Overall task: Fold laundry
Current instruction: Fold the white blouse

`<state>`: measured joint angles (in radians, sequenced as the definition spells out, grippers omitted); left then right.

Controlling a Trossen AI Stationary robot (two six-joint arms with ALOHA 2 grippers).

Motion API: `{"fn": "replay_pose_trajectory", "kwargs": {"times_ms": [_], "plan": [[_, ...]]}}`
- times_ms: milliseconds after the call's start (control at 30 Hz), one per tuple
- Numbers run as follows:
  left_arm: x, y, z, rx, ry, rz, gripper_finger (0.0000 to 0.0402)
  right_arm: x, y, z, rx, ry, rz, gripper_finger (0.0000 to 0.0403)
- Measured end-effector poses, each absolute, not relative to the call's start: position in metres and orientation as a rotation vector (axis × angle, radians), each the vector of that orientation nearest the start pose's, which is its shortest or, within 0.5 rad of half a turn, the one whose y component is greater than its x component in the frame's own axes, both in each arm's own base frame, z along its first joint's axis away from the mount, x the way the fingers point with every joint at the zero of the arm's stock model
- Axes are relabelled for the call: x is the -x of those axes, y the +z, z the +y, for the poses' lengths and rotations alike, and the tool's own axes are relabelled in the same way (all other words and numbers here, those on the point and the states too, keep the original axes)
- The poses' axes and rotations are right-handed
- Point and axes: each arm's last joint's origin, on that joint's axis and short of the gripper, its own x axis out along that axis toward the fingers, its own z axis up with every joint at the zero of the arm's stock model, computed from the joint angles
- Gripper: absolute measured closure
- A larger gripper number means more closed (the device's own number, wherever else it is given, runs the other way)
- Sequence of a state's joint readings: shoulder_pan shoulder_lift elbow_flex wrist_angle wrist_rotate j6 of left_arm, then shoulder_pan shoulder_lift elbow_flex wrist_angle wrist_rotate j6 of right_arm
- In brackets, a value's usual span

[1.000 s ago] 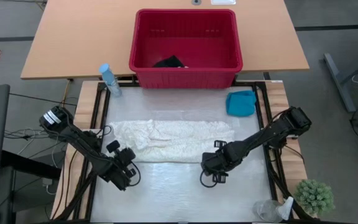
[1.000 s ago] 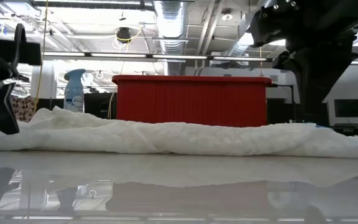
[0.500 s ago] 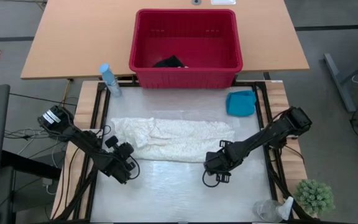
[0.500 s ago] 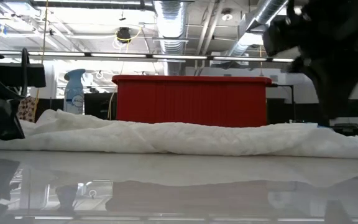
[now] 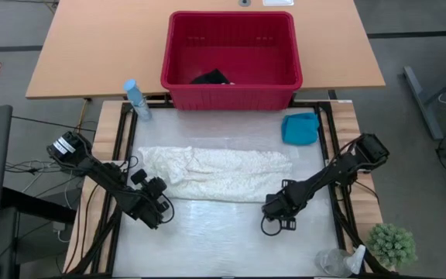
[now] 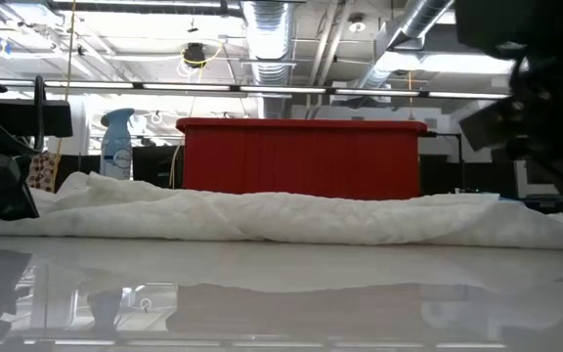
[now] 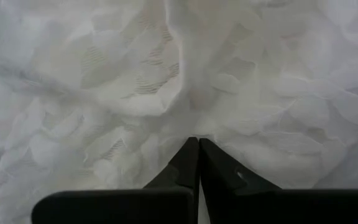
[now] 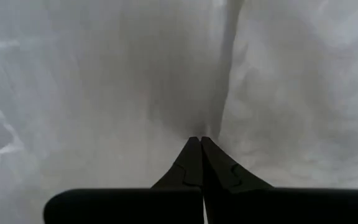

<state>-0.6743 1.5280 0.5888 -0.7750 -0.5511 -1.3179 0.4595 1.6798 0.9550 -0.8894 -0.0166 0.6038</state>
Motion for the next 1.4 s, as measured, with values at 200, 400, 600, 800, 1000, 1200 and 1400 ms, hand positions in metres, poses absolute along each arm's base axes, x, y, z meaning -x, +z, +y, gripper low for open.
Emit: {"fn": "replay_pose_trajectory", "kwargs": {"times_ms": [200,400,600,800,1000,1200,1400], "plan": [[-0.156,0.113,-0.106,0.114,0.743,1.121,0.0401,-0.234,0.148,0.117,-0.116,-0.094,1.664,0.0386],[-0.156,0.113,-0.106,0.108,0.74,1.133,0.0401,-0.23,0.148,0.111,-0.084,-0.085,1.728,0.0386],[-0.156,0.114,-0.106,0.112,0.739,1.14,0.0401,-0.232,0.171,0.103,-0.147,-0.078,1.663,0.0387],[-0.159,0.117,-0.109,0.128,0.732,1.151,0.0401,-0.22,0.223,0.096,-0.294,-0.116,1.398,0.0387],[-0.162,0.119,-0.111,0.145,0.723,1.152,0.0401,-0.21,0.217,0.096,-0.383,-0.143,1.263,0.0387],[-0.162,0.119,-0.111,0.15,0.721,1.162,0.0401,-0.213,0.187,0.096,-0.379,-0.205,1.254,0.0387],[-0.162,0.119,-0.112,0.149,0.712,1.172,0.0401,-0.223,0.17,0.094,-0.324,-0.236,1.279,0.0387]]}}
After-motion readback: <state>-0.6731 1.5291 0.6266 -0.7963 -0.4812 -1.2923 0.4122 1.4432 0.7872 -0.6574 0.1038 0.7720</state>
